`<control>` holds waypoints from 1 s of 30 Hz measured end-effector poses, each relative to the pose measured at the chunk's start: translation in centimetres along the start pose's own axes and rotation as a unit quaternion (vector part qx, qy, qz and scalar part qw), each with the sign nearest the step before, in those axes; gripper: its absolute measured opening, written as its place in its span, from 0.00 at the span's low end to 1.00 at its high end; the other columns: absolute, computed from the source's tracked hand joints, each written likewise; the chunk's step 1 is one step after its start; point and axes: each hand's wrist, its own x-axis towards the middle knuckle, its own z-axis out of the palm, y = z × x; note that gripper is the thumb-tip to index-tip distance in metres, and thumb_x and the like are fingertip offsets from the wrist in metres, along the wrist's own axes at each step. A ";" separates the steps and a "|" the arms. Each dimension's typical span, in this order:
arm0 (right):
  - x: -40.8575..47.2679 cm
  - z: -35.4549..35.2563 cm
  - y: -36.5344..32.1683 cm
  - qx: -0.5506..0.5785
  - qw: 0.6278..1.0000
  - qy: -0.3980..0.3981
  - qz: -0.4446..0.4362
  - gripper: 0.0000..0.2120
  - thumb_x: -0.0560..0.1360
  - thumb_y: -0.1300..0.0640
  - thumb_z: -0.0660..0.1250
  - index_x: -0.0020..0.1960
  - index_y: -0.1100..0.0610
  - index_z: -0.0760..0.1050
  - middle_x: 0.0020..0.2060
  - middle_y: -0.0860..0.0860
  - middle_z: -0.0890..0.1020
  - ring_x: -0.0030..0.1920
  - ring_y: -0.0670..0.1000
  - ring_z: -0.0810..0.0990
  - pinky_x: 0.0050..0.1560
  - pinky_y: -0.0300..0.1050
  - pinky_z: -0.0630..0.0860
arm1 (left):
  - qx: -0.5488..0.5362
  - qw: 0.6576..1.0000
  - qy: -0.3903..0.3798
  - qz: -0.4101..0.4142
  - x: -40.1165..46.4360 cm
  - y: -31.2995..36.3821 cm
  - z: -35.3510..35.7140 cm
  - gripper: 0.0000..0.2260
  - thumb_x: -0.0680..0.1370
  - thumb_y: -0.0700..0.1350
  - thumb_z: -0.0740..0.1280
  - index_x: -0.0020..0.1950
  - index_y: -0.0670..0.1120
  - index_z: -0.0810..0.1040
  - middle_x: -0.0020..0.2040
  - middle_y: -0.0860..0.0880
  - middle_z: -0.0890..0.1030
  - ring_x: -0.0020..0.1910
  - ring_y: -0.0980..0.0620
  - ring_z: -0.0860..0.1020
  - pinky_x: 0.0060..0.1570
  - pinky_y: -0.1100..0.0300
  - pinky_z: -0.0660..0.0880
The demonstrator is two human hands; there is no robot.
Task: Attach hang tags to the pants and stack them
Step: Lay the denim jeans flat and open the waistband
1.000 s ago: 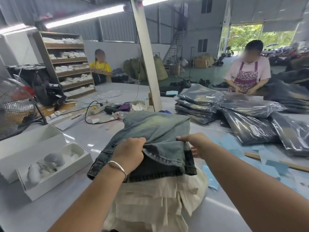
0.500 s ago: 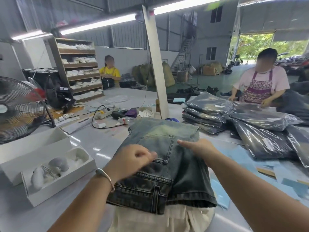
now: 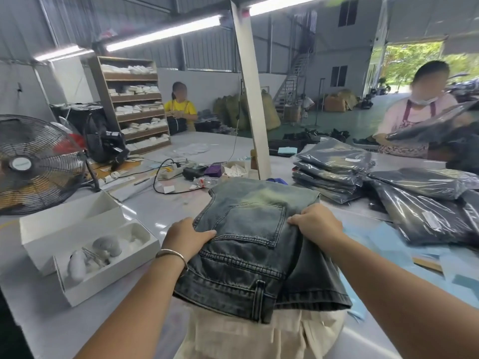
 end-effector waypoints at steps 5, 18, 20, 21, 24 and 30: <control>-2.2 -2.5 -1.9 0.384 0.918 -0.023 -0.096 0.10 0.69 0.59 0.72 0.29 0.56 0.81 0.25 0.52 0.78 0.25 0.48 0.73 0.27 0.35 0.69 | -0.548 0.831 -0.084 -0.040 -1.9 0.1 -2.5 0.16 0.70 0.44 0.74 0.55 0.39 0.83 0.48 0.40 0.85 0.45 0.41 0.84 0.44 0.54 0.81; -4.9 -4.0 7.2 0.315 0.882 -0.288 0.202 0.29 0.55 0.43 0.82 0.50 0.59 0.85 0.48 0.58 0.85 0.46 0.58 0.85 0.42 0.50 0.82 | -0.513 0.794 -0.321 -0.055 -6.6 0.3 -0.8 0.13 0.65 0.46 0.73 0.46 0.43 0.86 0.45 0.44 0.86 0.43 0.49 0.84 0.41 0.60 0.81; -5.6 -4.6 8.6 0.351 0.859 -0.314 0.198 0.21 0.58 0.47 0.82 0.45 0.58 0.86 0.45 0.59 0.86 0.41 0.56 0.86 0.36 0.47 0.81 | -0.569 0.756 -0.322 -0.011 -7.2 0.8 -1.0 0.08 0.67 0.45 0.71 0.41 0.45 0.87 0.42 0.46 0.86 0.42 0.52 0.85 0.39 0.64 0.80; -6.1 -5.0 9.2 0.358 0.859 -0.311 0.192 0.16 0.60 0.50 0.80 0.43 0.59 0.86 0.41 0.58 0.86 0.37 0.54 0.86 0.32 0.45 0.80 | -0.589 0.746 -0.312 -0.011 -7.4 1.0 -0.7 0.09 0.70 0.46 0.70 0.43 0.44 0.87 0.45 0.44 0.86 0.44 0.50 0.85 0.41 0.61 0.81; -8.0 -5.5 11.5 0.386 0.872 -0.253 0.161 0.10 0.57 0.60 0.78 0.37 0.62 0.84 0.32 0.59 0.84 0.29 0.54 0.83 0.25 0.42 0.78 | -0.654 0.713 -0.249 -0.035 -8.4 1.5 1.4 0.20 0.77 0.52 0.64 0.63 0.42 0.80 0.62 0.39 0.80 0.60 0.40 0.79 0.62 0.46 0.75; -13.3 -7.7 14.5 0.496 0.824 -0.268 0.065 0.29 0.42 0.58 0.79 0.43 0.64 0.84 0.40 0.65 0.84 0.37 0.62 0.84 0.34 0.50 0.80 | -0.585 0.766 -0.266 -0.029 -12.8 4.9 2.4 0.09 0.60 0.40 0.73 0.37 0.41 0.85 0.39 0.43 0.84 0.38 0.44 0.83 0.42 0.58 0.80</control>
